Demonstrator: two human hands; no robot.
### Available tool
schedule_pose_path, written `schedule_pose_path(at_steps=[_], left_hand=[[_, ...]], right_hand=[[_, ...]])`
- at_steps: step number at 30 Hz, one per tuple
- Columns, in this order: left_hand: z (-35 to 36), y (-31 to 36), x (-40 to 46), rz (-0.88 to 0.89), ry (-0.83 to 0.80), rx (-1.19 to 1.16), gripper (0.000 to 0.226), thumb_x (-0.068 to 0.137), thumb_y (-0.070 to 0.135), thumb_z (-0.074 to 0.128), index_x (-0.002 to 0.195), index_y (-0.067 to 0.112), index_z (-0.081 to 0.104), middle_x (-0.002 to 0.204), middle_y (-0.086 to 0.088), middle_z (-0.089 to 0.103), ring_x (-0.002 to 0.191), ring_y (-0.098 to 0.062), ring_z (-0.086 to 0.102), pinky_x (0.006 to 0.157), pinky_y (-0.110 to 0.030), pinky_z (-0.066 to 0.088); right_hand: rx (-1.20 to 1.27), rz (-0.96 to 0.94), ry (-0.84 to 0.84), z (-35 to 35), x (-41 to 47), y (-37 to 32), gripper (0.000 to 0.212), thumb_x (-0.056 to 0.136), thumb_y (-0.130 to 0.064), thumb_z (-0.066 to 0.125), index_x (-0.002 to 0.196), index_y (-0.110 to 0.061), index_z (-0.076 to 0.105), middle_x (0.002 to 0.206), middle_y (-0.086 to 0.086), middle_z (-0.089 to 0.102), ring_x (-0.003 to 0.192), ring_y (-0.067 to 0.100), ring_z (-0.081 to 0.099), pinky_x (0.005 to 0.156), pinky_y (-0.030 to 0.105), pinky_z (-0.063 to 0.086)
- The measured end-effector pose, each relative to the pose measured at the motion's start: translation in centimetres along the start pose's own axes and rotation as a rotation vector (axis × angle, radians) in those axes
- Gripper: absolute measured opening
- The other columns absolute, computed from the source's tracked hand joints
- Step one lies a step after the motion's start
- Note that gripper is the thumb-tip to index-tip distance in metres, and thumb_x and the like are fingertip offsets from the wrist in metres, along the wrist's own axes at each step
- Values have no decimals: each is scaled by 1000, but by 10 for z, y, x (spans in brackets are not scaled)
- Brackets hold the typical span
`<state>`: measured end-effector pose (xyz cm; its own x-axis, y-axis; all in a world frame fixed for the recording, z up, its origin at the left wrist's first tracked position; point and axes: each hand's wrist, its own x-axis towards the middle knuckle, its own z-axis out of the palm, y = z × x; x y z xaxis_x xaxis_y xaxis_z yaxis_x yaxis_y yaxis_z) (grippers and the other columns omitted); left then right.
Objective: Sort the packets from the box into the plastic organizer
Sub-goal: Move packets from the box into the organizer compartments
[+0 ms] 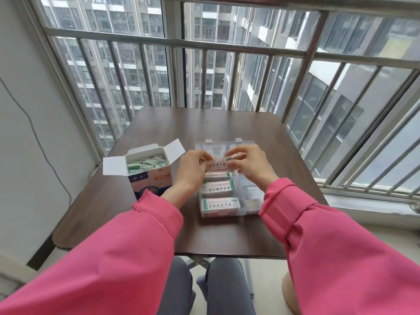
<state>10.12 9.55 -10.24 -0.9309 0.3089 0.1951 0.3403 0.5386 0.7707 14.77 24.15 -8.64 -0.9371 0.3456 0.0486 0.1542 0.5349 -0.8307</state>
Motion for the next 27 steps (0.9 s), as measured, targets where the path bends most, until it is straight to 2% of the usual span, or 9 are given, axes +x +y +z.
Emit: schedule_pose_path(at_steps=[2,3,4,6,9,14,17,21,27], left_hand=[[3,-2,4,-6,-25,33,13,88,11,64,97,8,73,97,-7,71,83,-10,59,77,-13,39],[5,-3,5,-10,-34,52,13,87,13,64,96,12,73,98,-5,71,87,-12,61,83,-17,42],[6,-4,5,-18,-38,95,12,88,16,64,95,17,74,99,-3,71,93,-16,62,89,-26,44],[8,-4,4,-18,-42,249,14,89,24,62,96,26,73,105,1,69,106,-21,56,92,-34,38],[5,-1,3,37,-65,436,17,90,27,60,102,27,72,110,0,65,111,-24,46,88,-35,32],[0,2,3,10,-147,549,24,90,30,60,110,19,68,118,-8,52,118,-28,40,87,-34,35],[0,2,2,-25,-169,604,27,92,29,57,115,17,65,122,-11,49,119,-29,41,89,-36,37],[2,0,3,-53,-165,651,27,93,26,55,117,15,63,121,-12,46,119,-31,40,88,-38,38],[2,-1,2,-58,-176,681,28,94,25,52,119,14,60,123,-13,44,121,-32,37,91,-40,38]], right_hand=[[-81,-29,-4,3,5,4,18,80,2,67,96,-5,70,76,10,66,57,5,56,51,5,42],[-131,-44,-4,4,7,5,17,80,2,68,95,-5,71,76,9,66,56,5,55,50,4,39],[-190,-57,-6,5,8,7,16,79,0,68,93,-6,71,78,10,67,58,7,56,52,5,38],[-290,-68,-6,8,11,12,12,77,-5,70,88,-11,73,81,8,70,69,12,59,64,17,44],[-364,-67,-24,11,11,14,9,76,-8,71,82,-15,72,76,2,66,81,17,63,78,28,49],[-432,-75,-74,12,11,8,13,79,-5,69,91,-5,74,93,11,72,91,19,64,79,21,43],[-478,-85,-72,17,12,8,15,80,-5,68,93,-5,73,97,14,71,98,27,63,89,34,48],[-495,-80,-52,20,10,8,15,79,-7,68,94,-8,71,101,12,67,99,28,61,88,42,49],[-490,-31,-39,21,6,5,10,78,-6,68,84,-12,72,96,10,69,95,27,63,85,39,51]])
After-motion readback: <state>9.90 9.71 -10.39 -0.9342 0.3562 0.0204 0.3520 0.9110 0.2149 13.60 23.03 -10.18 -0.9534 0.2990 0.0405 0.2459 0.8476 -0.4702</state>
